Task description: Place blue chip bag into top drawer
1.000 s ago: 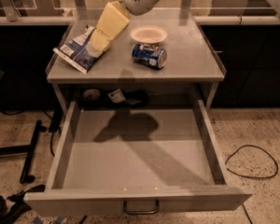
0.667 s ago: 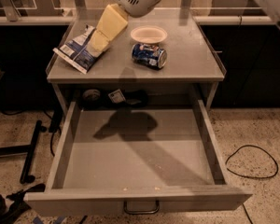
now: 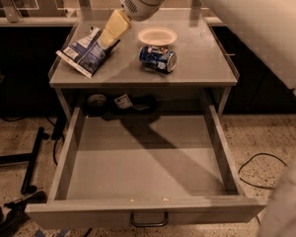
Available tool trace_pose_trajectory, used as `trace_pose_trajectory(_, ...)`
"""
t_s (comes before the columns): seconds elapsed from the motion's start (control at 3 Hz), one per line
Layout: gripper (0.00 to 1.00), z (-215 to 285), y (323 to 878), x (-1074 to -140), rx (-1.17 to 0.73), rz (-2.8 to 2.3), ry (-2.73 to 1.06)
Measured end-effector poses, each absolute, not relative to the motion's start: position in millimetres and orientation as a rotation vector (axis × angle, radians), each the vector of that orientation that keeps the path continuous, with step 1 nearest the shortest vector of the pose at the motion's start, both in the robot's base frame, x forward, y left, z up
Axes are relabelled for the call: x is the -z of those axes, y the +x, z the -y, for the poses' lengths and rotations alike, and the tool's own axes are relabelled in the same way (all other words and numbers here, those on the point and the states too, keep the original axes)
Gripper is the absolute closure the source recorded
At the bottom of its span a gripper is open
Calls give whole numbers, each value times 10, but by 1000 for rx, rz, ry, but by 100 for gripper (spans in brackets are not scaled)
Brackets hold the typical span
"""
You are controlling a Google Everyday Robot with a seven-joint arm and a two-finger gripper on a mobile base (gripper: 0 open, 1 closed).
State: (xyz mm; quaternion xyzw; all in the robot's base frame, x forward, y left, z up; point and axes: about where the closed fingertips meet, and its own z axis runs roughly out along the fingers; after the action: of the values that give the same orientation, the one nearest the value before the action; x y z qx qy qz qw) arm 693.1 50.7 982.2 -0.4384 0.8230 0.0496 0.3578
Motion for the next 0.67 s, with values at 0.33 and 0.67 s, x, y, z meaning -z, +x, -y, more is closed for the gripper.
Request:
trace_pose_trajectory(0.33,0,-673,7467,-9608,-134,-2107,-1116)
trace_pose_trajectory(0.67,0,-1054,7865,-9423,-183,-2072,-1135)
